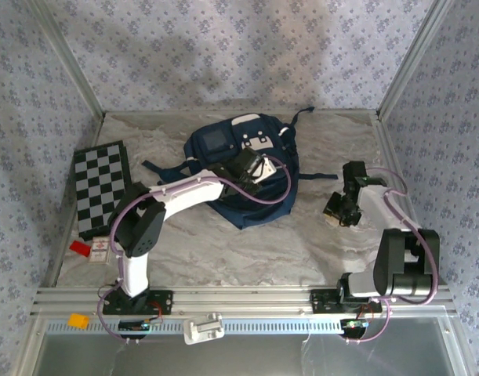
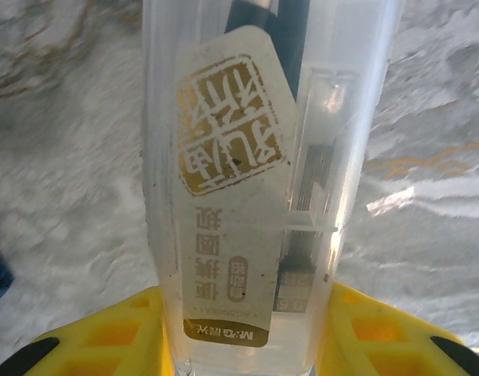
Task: Pack the student bag
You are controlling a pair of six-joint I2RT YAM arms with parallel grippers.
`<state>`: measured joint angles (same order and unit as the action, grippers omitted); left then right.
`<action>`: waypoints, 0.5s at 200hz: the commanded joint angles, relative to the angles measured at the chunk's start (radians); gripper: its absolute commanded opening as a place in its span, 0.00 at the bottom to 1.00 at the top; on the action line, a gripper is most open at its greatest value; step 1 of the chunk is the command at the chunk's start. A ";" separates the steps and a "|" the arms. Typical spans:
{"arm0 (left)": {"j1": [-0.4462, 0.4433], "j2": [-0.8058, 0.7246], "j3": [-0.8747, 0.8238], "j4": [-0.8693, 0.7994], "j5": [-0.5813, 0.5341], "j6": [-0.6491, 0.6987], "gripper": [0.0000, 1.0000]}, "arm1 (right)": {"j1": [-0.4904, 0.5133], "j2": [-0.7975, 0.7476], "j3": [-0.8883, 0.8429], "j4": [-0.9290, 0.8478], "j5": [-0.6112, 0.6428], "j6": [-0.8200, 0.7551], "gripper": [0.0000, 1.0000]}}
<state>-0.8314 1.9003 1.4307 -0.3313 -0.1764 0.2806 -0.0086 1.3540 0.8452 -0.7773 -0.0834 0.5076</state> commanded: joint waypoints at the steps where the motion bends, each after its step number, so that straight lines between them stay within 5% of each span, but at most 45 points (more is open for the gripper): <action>1: 0.037 -0.035 0.077 -0.020 0.012 -0.012 0.19 | 0.058 -0.060 0.015 -0.088 -0.028 0.028 0.40; 21: 0.048 -0.040 0.106 -0.022 0.023 -0.055 0.00 | 0.141 -0.091 0.069 -0.118 -0.033 0.070 0.39; 100: 0.032 -0.012 0.350 -0.134 0.094 -0.440 0.00 | 0.424 0.187 0.386 0.119 -0.115 0.299 0.40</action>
<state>-0.7853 1.9003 1.6688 -0.4679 -0.1173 -0.0143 0.3733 1.4292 1.1339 -0.7639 -0.1661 0.7105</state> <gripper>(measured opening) 0.063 0.399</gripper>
